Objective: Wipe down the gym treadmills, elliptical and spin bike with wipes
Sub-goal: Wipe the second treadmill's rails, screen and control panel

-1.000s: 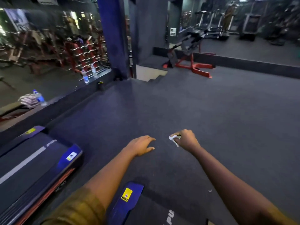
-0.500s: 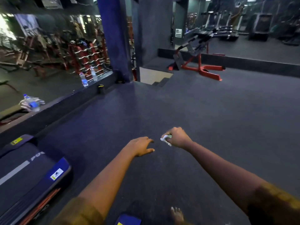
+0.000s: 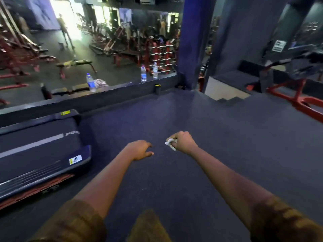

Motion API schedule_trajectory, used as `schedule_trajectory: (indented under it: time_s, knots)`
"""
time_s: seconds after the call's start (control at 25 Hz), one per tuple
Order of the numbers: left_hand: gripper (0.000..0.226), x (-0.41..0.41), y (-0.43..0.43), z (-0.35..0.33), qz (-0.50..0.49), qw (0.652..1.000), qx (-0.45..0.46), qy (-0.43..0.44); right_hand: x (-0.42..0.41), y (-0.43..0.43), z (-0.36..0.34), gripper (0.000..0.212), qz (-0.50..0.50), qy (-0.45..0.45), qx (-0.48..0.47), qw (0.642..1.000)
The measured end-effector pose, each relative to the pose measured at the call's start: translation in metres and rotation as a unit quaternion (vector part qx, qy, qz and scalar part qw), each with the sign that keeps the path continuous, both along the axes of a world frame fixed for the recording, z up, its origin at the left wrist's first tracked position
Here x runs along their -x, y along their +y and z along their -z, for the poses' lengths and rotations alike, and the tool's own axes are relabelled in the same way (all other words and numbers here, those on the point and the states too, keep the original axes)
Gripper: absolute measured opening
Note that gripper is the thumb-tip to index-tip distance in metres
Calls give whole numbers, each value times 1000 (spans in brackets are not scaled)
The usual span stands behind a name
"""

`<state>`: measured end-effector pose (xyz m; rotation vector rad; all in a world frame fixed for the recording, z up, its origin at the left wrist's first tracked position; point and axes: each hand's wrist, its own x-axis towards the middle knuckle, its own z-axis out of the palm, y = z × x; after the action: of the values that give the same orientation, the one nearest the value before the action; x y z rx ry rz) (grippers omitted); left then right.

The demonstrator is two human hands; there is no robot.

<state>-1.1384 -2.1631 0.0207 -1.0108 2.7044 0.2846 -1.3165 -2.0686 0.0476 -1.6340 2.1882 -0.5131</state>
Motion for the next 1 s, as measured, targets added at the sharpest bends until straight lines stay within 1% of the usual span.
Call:
schedule_trajectory:
  time_s: [0.04,0.08,0.16,0.28,0.48,0.64,0.76,0.8,0.88,1.0]
  knots:
    - [52,-7,-8,-1,-28,1000,-2,6,-3,-19,0,25,-25,-13,-6,1000]
    - [52,-17,-15,0,-56,998,-5,6,-10,-36,2,25,-55,-18,-13,998]
    - [52,-41,-30,4,-99,995,-10,0,-28,-65,9,17,-112,-12,-14,994]
    - [51,-92,-64,12,-170,985,9,6,-65,-125,22,19,-193,-12,-4,981]
    - [47,-190,-127,11,-321,946,28,22,-161,-247,16,19,-291,-59,53,954]
    - [51,-270,-162,4,-456,888,32,52,-248,-327,1,17,-393,-84,72,913]
    - [50,-325,-166,2,-538,840,37,63,-317,-367,-4,17,-463,-141,82,871]
    - [49,-341,-164,1,-562,824,33,61,-339,-376,-5,13,-484,-146,87,858]
    - [49,-379,-160,0,-608,791,29,59,-387,-395,-6,16,-529,-150,94,830]
    - [48,-439,-152,-3,-677,733,44,61,-468,-420,-1,15,-598,-153,67,784]
